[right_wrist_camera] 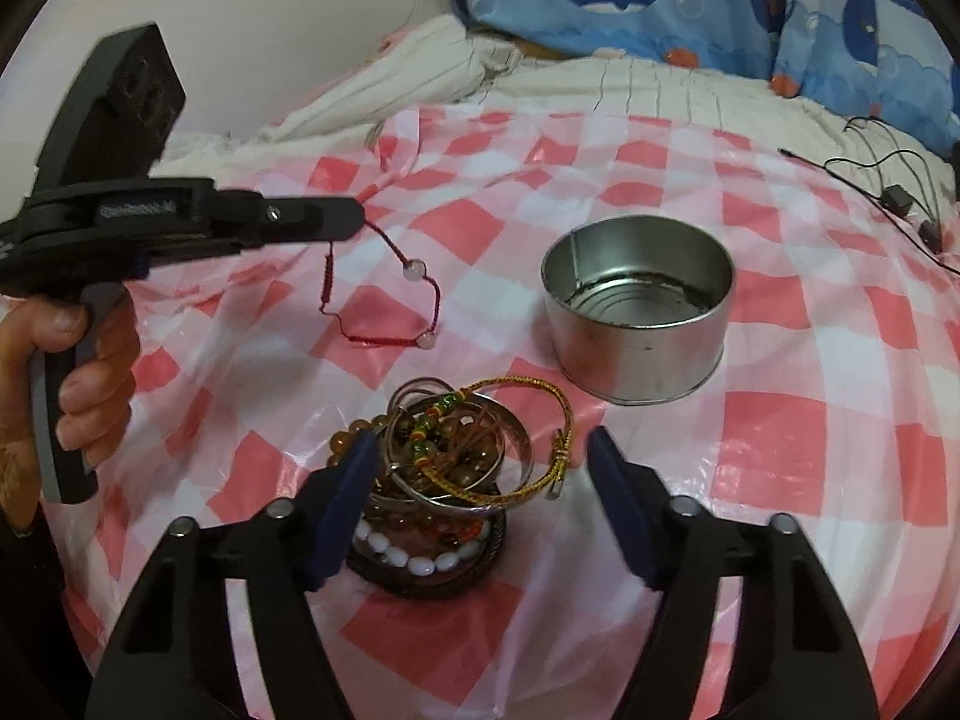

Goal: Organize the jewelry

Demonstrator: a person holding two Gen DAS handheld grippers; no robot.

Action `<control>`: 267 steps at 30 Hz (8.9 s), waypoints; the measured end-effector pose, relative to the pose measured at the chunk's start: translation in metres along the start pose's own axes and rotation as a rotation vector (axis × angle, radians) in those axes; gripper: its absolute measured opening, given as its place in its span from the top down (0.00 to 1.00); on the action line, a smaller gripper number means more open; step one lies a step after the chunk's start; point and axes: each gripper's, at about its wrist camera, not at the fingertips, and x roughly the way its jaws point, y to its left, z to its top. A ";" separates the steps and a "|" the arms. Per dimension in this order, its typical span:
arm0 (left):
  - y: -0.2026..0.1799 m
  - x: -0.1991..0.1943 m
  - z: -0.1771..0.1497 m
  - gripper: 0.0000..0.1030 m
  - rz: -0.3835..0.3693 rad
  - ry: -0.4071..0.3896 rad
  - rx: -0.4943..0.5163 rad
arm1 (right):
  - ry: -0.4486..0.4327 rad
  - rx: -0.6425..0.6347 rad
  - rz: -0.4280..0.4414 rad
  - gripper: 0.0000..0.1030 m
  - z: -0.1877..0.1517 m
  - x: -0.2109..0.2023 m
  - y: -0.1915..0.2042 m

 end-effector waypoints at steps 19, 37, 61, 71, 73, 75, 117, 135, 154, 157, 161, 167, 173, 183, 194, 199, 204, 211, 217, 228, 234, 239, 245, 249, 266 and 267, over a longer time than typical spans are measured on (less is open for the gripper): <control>0.004 0.007 -0.003 0.97 0.012 0.017 -0.007 | -0.016 0.137 0.008 0.36 0.005 -0.003 -0.032; 0.000 0.016 -0.009 0.97 0.013 0.042 -0.001 | 0.084 0.249 0.151 0.92 -0.011 0.005 -0.062; -0.029 0.007 0.014 0.97 -0.120 -0.004 0.029 | -0.218 0.420 0.256 0.92 0.024 -0.063 -0.100; -0.070 0.042 0.061 0.97 -0.193 -0.034 0.058 | -0.237 0.335 0.082 0.92 0.057 -0.058 -0.116; -0.065 0.063 0.062 0.97 -0.168 0.008 0.033 | -0.217 0.325 0.067 0.92 0.062 -0.046 -0.118; -0.054 0.091 0.059 0.95 -0.100 0.091 0.006 | -0.152 0.306 0.059 0.91 0.068 -0.020 -0.118; -0.061 -0.023 -0.085 0.41 0.301 0.014 0.196 | -0.093 0.309 0.035 0.36 -0.050 -0.052 -0.036; -0.065 -0.015 -0.083 0.29 0.453 0.022 0.286 | -0.075 0.185 -0.013 0.36 -0.045 -0.040 -0.013; -0.031 -0.028 -0.071 0.18 0.435 -0.013 0.125 | -0.070 0.038 -0.016 0.43 -0.020 -0.019 0.017; -0.031 -0.031 -0.070 0.17 0.430 -0.025 0.121 | -0.028 0.032 -0.005 0.56 -0.019 -0.006 0.017; -0.032 -0.032 -0.069 0.16 0.428 -0.027 0.122 | -0.020 0.026 0.007 0.87 -0.020 -0.006 0.016; -0.033 -0.031 -0.070 0.16 0.429 -0.021 0.126 | -0.031 0.044 0.057 0.99 -0.023 -0.020 0.015; -0.035 -0.028 -0.071 0.16 0.427 -0.014 0.138 | -0.030 0.044 0.069 0.99 -0.027 -0.047 0.011; -0.033 -0.028 -0.071 0.16 0.420 -0.015 0.132 | 0.022 -0.168 -0.103 0.57 -0.023 -0.014 0.036; -0.046 -0.027 -0.072 0.15 0.341 -0.022 0.185 | 0.012 -0.041 -0.022 0.96 -0.037 -0.053 0.010; -0.088 0.000 -0.080 0.15 0.315 -0.010 0.426 | -0.011 0.074 -0.006 0.96 -0.046 -0.067 -0.014; -0.113 0.027 -0.092 0.18 0.356 0.024 0.610 | -0.015 0.164 0.024 0.96 -0.048 -0.066 -0.030; -0.102 0.051 -0.089 0.82 0.320 0.148 0.552 | -0.010 0.205 0.060 0.96 -0.049 -0.064 -0.037; -0.085 0.018 -0.072 0.96 0.128 0.093 0.348 | -0.001 0.198 0.055 0.96 -0.050 -0.060 -0.035; -0.010 -0.028 -0.055 0.96 -0.230 -0.016 -0.135 | 0.033 0.155 0.038 0.93 -0.053 -0.047 -0.024; -0.002 -0.028 -0.056 0.96 -0.114 0.001 -0.152 | 0.052 0.144 0.025 0.92 -0.053 -0.041 -0.023; 0.001 -0.028 -0.054 0.96 -0.101 -0.004 -0.157 | 0.058 0.130 0.013 0.92 -0.053 -0.041 -0.021; -0.023 -0.022 -0.056 0.84 0.076 0.054 0.051 | 0.060 0.107 -0.026 0.58 -0.053 -0.041 -0.017; -0.019 -0.006 -0.060 0.69 0.237 0.082 0.096 | 0.064 0.101 -0.022 0.58 -0.053 -0.038 -0.016; -0.038 -0.008 -0.057 0.97 0.318 0.073 0.240 | 0.057 0.021 -0.061 0.97 -0.053 -0.035 -0.005; -0.037 -0.012 -0.056 0.97 0.315 0.057 0.228 | 0.042 0.036 -0.046 0.97 -0.053 -0.038 -0.007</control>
